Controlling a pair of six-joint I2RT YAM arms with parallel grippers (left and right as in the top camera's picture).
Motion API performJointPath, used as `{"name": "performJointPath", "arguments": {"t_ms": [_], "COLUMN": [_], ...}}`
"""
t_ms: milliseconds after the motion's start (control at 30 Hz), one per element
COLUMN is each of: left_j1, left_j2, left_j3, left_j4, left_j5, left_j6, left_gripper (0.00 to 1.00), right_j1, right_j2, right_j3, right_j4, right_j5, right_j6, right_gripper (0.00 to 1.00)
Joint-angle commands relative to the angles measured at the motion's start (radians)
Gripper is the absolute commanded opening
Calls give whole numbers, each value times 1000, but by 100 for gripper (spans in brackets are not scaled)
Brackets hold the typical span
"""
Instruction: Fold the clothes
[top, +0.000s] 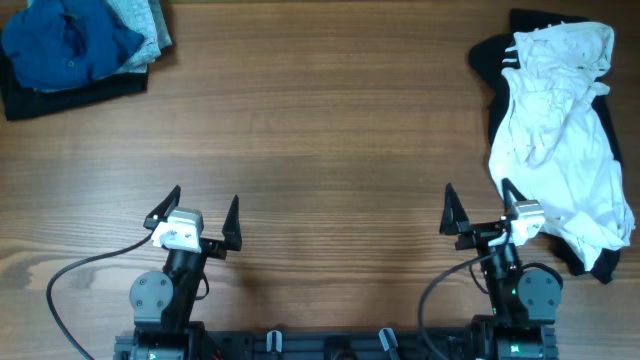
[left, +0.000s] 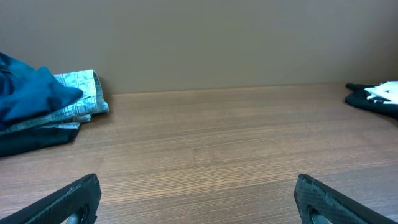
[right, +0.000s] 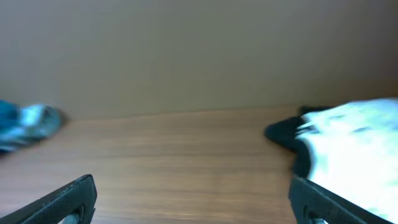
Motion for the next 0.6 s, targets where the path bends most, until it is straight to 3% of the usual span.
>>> {"name": "performJointPath", "arguments": {"t_ms": [0,67,133,300,567], "left_j1": [3,3,3,3,3], "left_j2": [-6,-6,-6,-6,-6], "left_j3": [-3,-3,-3,-3,-3], "left_j4": [-6,-6,-6,-7,-6], "left_j5": [2,2,2,2,2], "left_j6": [12,12,12,12,12], "left_gripper": [100,100,100,100,100], "right_j1": [5,5,5,5,5], "right_j2": [-2,-2,-2,2,160], "right_j3": [-1,-1,-1,2,151], "right_j4": [5,27,88,412,429], "right_j5": [-75,-72,-108,-117,47], "right_j6": [467,600,602,486,202], "right_gripper": [100,100,100,100,100]}}
